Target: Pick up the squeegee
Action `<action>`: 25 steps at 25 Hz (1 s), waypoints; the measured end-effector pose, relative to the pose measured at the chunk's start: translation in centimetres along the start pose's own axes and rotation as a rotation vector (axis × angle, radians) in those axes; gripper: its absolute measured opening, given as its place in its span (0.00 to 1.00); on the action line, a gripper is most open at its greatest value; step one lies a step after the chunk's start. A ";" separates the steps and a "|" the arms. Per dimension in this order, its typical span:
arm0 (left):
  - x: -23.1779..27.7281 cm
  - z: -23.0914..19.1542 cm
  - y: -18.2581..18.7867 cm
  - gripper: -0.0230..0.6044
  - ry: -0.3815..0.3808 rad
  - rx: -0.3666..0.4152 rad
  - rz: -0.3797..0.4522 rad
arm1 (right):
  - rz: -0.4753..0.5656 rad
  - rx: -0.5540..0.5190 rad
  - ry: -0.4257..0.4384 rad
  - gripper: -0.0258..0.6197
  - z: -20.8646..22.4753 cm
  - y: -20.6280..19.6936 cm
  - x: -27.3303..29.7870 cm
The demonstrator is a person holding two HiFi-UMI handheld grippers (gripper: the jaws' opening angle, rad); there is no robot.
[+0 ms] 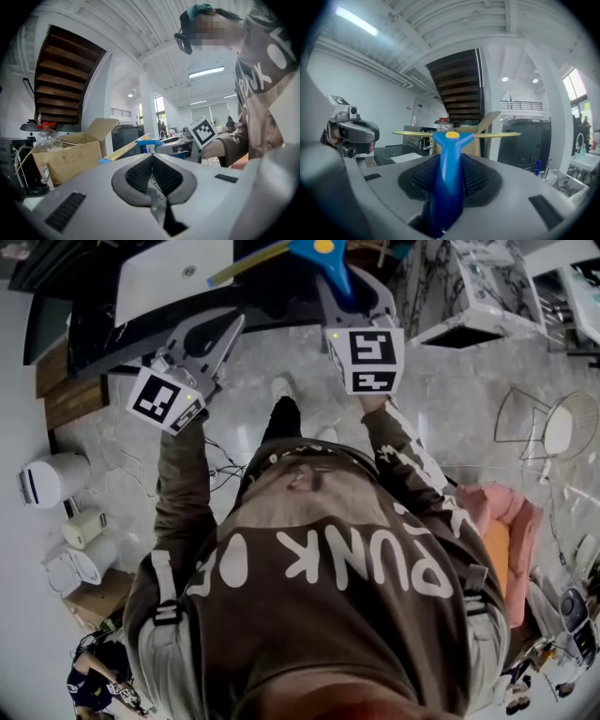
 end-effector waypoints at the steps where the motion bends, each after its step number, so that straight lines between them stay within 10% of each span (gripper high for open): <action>1: -0.2 0.9 0.2 0.04 0.004 0.004 -0.002 | 0.008 -0.002 0.006 0.26 -0.2 0.1 -1.1; 25: -4.2 4.4 2.3 0.04 0.022 0.027 -0.005 | 0.129 -0.060 0.103 0.26 -3.6 3.4 -10.1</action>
Point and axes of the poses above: the fingertips, and each gripper's own axes: x forward along the fingers, z to its right, y out of its top, the point moved 5 cm from there along -x, backward along the fingers
